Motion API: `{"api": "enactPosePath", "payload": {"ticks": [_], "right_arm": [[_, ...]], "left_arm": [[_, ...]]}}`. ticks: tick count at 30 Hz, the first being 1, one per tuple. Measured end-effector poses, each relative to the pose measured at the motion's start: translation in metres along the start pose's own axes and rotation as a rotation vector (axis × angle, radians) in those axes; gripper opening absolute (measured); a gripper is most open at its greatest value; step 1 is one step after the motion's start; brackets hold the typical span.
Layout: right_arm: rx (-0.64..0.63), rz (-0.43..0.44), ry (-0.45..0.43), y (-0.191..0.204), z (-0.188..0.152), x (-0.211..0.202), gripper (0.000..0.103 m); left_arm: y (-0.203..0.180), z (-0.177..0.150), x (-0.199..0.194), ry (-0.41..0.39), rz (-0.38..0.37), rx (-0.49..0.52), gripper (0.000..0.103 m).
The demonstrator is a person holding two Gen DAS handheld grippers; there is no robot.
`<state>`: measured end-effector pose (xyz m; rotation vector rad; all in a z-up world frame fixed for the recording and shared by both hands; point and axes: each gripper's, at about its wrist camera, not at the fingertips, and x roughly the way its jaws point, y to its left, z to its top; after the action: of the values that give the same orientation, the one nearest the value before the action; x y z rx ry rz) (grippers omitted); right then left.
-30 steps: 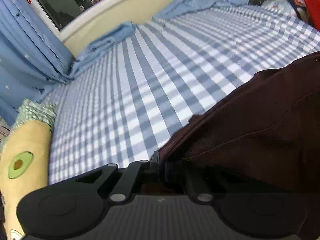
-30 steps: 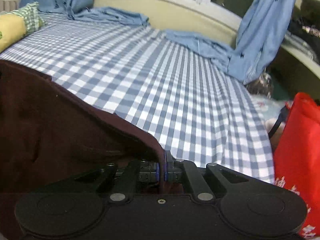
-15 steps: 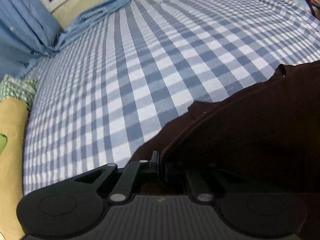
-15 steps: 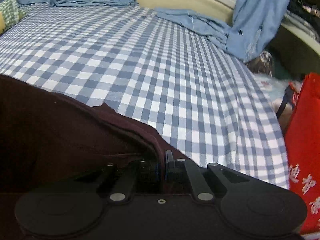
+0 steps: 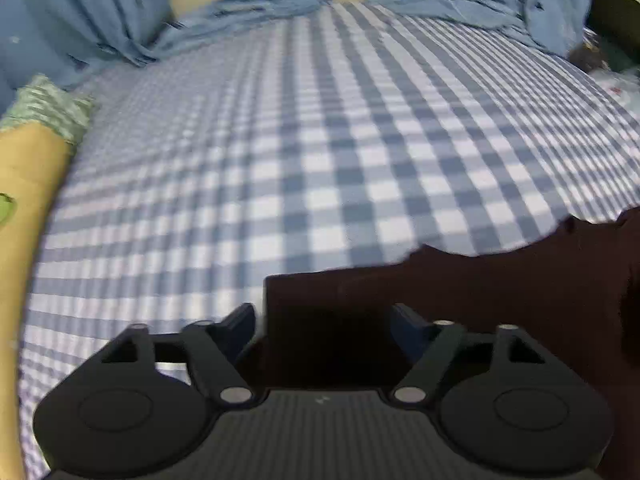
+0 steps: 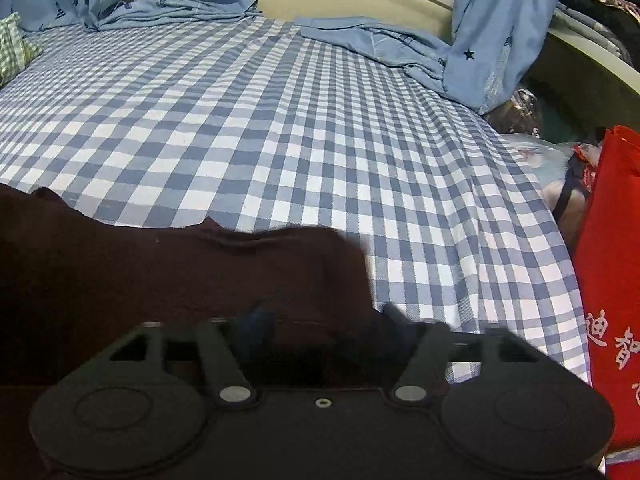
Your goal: Fold small clothes
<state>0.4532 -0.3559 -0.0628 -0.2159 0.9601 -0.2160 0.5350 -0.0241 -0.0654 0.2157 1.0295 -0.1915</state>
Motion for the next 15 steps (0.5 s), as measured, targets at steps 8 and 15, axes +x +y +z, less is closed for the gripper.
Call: {"api": "enactPosePath", "payload": {"ticks": [8, 15], "right_arm": [[0.037, -0.051, -0.005, -0.005, -0.030, -0.024, 0.102], [0.017, -0.143, 0.051, -0.013, -0.100, -0.052, 0.102]], "left_arm": [[0.025, -0.019, -0.007, 0.023, 0.118, 0.001, 0.093], [0.028, -0.067, -0.011, 0.097, 0.159, -0.053, 0.093]]}}
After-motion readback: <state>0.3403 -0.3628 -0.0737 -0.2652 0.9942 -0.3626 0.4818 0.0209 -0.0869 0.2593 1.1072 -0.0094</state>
